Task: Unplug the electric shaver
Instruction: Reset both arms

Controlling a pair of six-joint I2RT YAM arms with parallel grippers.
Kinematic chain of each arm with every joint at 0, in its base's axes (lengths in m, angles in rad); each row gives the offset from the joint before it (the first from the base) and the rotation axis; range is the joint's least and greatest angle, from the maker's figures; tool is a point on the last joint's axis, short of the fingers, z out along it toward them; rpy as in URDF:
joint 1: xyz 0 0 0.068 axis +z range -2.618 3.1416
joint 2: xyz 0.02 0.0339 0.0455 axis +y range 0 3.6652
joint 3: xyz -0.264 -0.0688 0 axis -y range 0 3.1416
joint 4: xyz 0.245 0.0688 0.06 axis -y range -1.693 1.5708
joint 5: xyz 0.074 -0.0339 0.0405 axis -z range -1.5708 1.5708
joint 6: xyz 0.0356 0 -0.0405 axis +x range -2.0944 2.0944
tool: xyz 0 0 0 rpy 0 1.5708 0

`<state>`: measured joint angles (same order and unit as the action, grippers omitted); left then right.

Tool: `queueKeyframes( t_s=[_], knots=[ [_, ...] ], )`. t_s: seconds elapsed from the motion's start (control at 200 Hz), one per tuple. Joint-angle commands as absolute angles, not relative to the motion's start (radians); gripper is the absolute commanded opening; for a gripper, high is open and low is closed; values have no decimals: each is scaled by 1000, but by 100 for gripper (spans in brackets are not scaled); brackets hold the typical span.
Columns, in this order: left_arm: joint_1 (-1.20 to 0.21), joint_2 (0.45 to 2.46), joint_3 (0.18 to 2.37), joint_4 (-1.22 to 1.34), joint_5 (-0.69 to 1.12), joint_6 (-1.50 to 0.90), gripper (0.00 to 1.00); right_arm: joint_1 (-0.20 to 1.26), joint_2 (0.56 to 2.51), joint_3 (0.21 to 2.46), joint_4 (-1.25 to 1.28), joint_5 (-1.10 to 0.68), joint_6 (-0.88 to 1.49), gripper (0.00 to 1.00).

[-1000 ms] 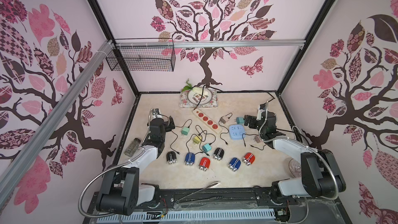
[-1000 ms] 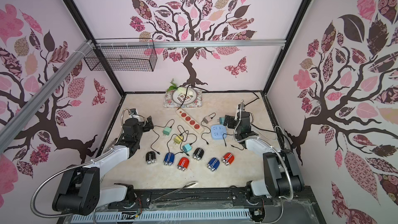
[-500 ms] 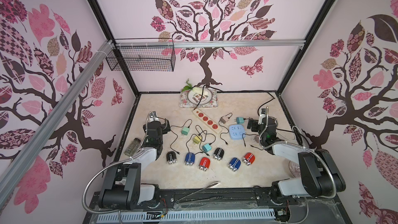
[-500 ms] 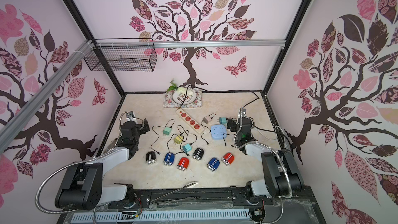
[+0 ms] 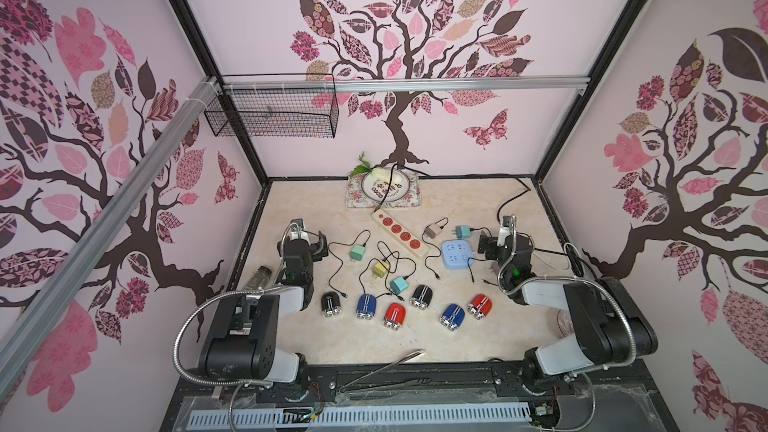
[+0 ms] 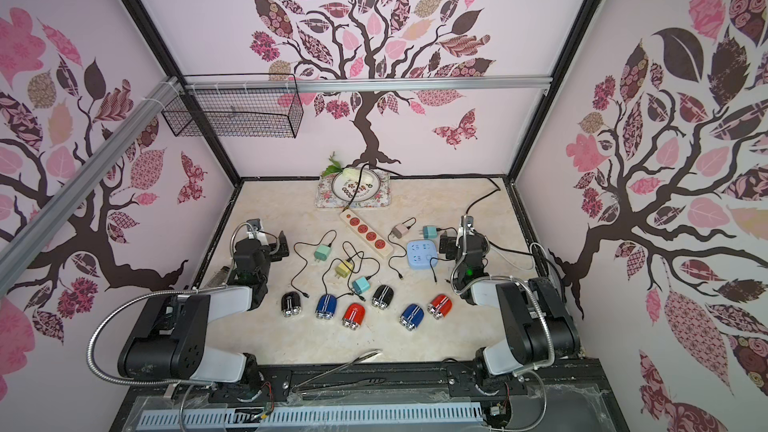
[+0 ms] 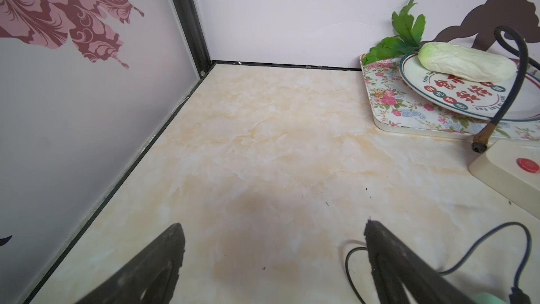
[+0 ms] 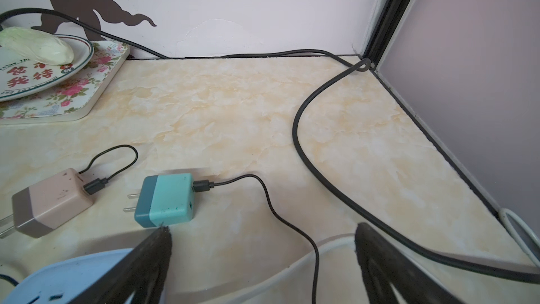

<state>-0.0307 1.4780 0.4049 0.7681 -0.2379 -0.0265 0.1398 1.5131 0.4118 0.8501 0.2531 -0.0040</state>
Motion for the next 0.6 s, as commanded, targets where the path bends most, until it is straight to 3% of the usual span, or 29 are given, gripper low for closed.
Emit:
queueKeyframes(
  t_s=[0.0,0.31,0.595],
  knots=[
    [1,1544,364,924,-154,-24,98,137,1546,400,960,264,-20,100],
    [36,1583,371,941,10,-6,98,135,1529,333,1066,273,-13,100],
    [50,1581,374,930,39,-15,98,124,1530,257,1208,232,-12,100]
  ],
)
